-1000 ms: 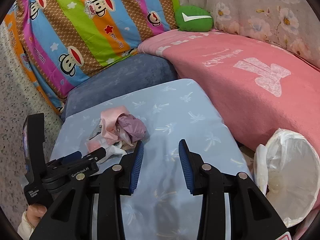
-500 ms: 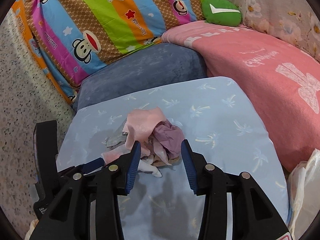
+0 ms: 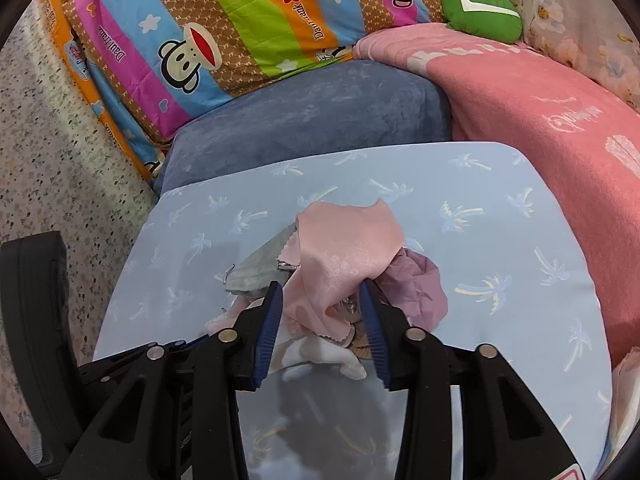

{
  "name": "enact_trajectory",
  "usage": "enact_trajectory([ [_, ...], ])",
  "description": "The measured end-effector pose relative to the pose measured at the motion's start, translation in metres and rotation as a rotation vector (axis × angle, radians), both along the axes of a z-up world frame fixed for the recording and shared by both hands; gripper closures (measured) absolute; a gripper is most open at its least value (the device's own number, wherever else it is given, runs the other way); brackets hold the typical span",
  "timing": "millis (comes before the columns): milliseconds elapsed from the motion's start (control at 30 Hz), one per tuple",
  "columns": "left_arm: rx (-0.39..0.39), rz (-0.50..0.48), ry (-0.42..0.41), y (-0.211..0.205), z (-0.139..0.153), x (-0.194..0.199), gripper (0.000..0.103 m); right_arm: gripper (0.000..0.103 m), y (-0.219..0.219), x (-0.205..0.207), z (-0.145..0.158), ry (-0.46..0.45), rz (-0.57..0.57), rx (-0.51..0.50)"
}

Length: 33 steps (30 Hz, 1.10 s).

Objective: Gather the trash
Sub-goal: 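Grasp a small pink item with the left tool while the right tool grasps the pink cloth, then lift both pink items and carry them over the white bin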

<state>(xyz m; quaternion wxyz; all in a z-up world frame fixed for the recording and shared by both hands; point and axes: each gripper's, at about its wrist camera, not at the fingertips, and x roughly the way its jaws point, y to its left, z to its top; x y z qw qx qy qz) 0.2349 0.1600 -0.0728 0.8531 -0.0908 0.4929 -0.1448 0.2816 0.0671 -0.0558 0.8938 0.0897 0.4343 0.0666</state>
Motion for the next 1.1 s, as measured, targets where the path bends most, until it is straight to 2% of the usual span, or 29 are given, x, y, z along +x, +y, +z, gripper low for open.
enact_trajectory([
  [67,-0.002,0.001,-0.003,0.001,0.002,-0.001,0.087,0.094,0.001,0.002,-0.002,0.011,0.002,0.001],
  [167,-0.01,0.003,-0.007,0.003,0.006,-0.002,0.09,0.101,-0.001,-0.003,0.0,0.007,-0.002,0.009],
  [433,-0.025,-0.014,-0.056,-0.001,0.027,-0.017,0.092,0.102,-0.017,-0.034,0.035,-0.066,-0.029,0.035],
  [667,-0.042,-0.052,-0.112,-0.013,0.052,-0.036,0.093,0.102,-0.035,-0.072,0.073,-0.151,-0.075,0.011],
  [900,-0.053,-0.118,-0.178,-0.039,0.079,-0.061,0.093,0.102,-0.065,-0.112,0.102,-0.21,-0.132,0.008],
  [1100,-0.059,-0.184,-0.221,-0.07,0.098,-0.083,0.093,0.102,-0.095,-0.146,0.114,-0.241,-0.194,0.007],
])
